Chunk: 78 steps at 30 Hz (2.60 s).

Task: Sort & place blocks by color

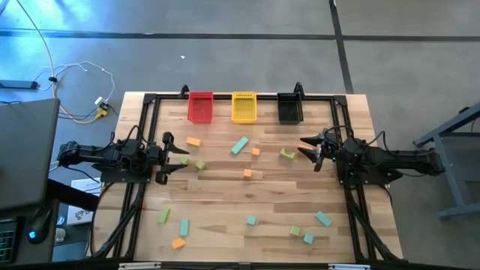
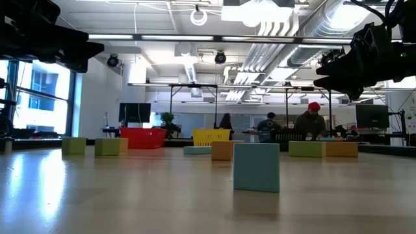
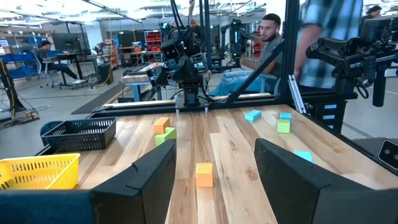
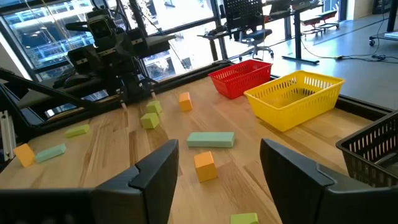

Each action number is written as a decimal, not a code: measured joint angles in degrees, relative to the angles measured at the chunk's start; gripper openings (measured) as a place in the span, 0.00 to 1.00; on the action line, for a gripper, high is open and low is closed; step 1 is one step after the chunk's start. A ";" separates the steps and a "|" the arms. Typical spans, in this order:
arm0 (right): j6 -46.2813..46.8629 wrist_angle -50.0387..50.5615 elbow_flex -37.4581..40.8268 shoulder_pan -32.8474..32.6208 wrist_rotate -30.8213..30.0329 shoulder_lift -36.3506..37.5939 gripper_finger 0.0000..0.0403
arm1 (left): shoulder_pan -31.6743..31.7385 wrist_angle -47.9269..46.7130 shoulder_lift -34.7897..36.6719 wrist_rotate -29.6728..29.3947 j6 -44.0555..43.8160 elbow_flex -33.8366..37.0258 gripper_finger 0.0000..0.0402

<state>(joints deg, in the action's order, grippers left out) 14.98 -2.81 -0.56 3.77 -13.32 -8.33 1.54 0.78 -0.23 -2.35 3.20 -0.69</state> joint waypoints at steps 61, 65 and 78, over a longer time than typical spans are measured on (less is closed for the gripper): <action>0.00 -0.02 0.00 0.00 0.00 -0.01 0.53 | -0.02 0.79 0.00 -1.03 -17.20 0.00 0.51; 0.00 0.00 -0.01 0.00 0.02 0.00 0.53 | -0.02 0.91 0.00 -3.35 -19.38 0.00 0.51; 0.00 0.00 0.00 -0.01 0.00 -0.01 0.53 | -0.02 7.31 -0.03 -7.00 -22.56 -0.02 0.51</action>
<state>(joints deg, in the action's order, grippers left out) 14.98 -2.81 -0.56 3.76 -13.32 -8.33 1.52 8.08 -0.26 -9.35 -19.35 -0.71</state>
